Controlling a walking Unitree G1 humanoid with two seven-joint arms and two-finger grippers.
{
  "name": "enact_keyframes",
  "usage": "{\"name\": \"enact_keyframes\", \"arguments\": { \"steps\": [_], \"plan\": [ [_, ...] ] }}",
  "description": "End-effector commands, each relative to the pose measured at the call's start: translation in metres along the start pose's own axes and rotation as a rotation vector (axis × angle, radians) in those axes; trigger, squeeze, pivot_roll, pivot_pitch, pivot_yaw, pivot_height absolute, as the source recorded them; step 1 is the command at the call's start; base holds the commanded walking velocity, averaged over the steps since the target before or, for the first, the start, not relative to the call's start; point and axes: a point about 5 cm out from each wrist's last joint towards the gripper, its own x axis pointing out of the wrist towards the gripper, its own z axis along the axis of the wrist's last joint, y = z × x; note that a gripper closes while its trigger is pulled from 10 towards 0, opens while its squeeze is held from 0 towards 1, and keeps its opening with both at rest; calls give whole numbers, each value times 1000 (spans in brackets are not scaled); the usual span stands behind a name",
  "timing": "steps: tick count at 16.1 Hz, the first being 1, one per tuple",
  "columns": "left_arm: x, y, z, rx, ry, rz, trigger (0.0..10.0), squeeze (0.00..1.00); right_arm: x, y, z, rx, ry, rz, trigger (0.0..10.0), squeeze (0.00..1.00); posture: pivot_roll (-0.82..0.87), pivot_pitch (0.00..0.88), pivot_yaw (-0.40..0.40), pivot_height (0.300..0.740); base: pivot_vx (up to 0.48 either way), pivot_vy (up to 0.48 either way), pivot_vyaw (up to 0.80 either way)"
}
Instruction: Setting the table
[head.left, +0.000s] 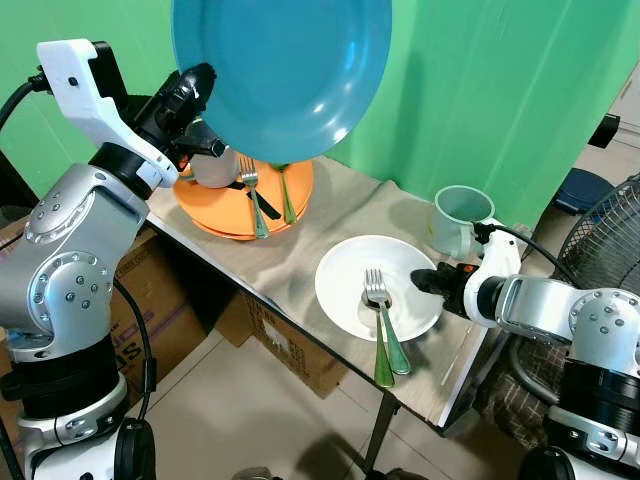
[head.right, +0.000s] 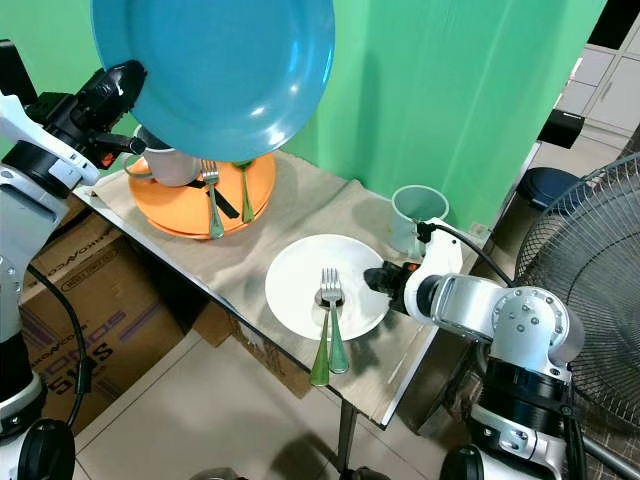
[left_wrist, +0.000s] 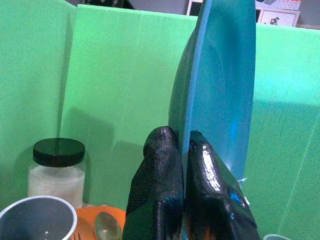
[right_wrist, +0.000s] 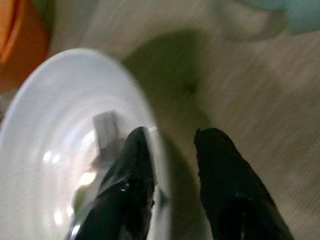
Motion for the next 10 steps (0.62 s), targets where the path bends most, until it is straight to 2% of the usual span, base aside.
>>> {"name": "enact_keyframes", "arguments": {
  "steps": [1,2,3,5,6,7,9,10],
  "plan": [
    [1,-3,8,-3,-38,-14,0,0,-5,0,8,-20,-38,-20,10000,949,-15,0,17,740,0,0,0],
    [1,-4,8,-8,-38,-18,0,0,-9,-4,11,-45,-53,-49,10000,949,-15,0,17,740,0,0,0],
    [2,-5,7,-19,-35,-29,0,0,-22,-13,19,-79,-105,-85,10000,949,-24,0,33,740,0,0,0],
    [2,-5,5,-43,-31,-42,0,0,-43,-19,37,-95,-223,-66,10000,945,-39,0,46,740,0,0,0],
    [2,-6,4,-51,-31,-47,0,0,-48,-17,42,-96,-258,-35,10000,945,-39,0,46,740,0,0,0],
    [5,-7,1,-63,-28,-58,0,0,-55,-9,48,-96,-308,55,10000,941,-39,0,46,740,0,0,0],
    [6,-9,0,-75,-23,-74,0,0,-62,3,52,-136,-391,133,10000,933,-39,0,46,740,0,0,0],
    [6,-11,-2,-109,-19,-99,0,0,-69,9,56,-192,-497,134,10000,929,-39,0,46,740,0,0,0]
  ]
}}
